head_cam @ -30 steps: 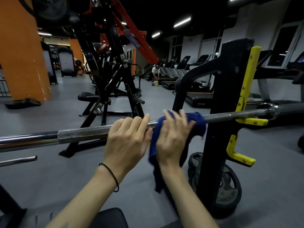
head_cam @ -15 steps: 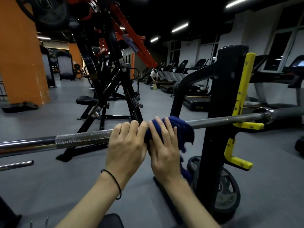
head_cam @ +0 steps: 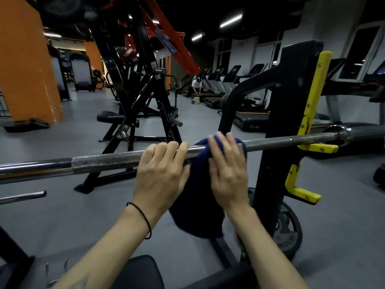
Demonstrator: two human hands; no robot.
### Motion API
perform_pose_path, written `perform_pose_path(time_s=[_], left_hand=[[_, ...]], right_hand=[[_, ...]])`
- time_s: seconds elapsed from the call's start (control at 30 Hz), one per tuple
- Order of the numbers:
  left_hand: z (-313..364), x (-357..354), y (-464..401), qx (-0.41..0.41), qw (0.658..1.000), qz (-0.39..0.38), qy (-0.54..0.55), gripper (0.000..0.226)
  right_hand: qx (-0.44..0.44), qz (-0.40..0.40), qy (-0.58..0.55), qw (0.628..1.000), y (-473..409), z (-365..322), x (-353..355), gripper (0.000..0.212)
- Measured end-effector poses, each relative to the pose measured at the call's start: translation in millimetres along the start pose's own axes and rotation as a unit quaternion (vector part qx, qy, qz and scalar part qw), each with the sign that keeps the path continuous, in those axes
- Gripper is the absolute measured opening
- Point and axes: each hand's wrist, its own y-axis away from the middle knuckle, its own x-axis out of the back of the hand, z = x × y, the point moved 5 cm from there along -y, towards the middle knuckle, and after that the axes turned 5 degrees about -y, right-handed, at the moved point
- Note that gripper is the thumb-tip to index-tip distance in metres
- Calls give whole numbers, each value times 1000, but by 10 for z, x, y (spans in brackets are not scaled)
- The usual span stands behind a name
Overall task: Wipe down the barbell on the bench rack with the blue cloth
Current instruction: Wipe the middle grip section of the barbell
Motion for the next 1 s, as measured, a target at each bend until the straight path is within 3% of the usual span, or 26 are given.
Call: perform_pose_path(time_s=[0.13,0.2,0.33,0.4,0.53,0.6,0.7,0.73,0.83,0.93,1.0], left_hand=[[6,6,30,-7,1000,9,-4,48],[16,9,36,-10,1000,9,-8,51],[7,38,7,-12,1000,19,-3,45],[17,47,-19,-13,1000,18,-3,40],[21,15,-55,6,1000,14,-10,37],[17,-10,-72,11,1000,14,-15,32],[6,-5,-92,1,999,28,-28,22],[1,-2,-100,1,999,29,-31,25],[1,-7,-121,-3,999,24,-36,40],[-13,-2,-147,-23,998,35,-43,42],[-28,-6,-176,-37,998,32,-43,43]], right_hand=[[-218,98,-62,969,13,59,-51,48],[-180,69,-87,977,14,-262,-163,48],[26,-8,-64,998,13,-252,-93,44],[-27,16,-36,999,-7,85,-4,46],[-257,109,-98,955,-84,106,-69,52],[-219,86,-107,966,-125,-218,-165,51],[-39,-5,-79,996,-32,-391,-141,47],[-16,-12,-70,997,-2,-283,-94,46],[-109,46,-67,991,25,94,-3,47],[-237,109,-123,957,-10,-4,-112,48],[-236,98,-139,957,-28,-266,-198,48]])
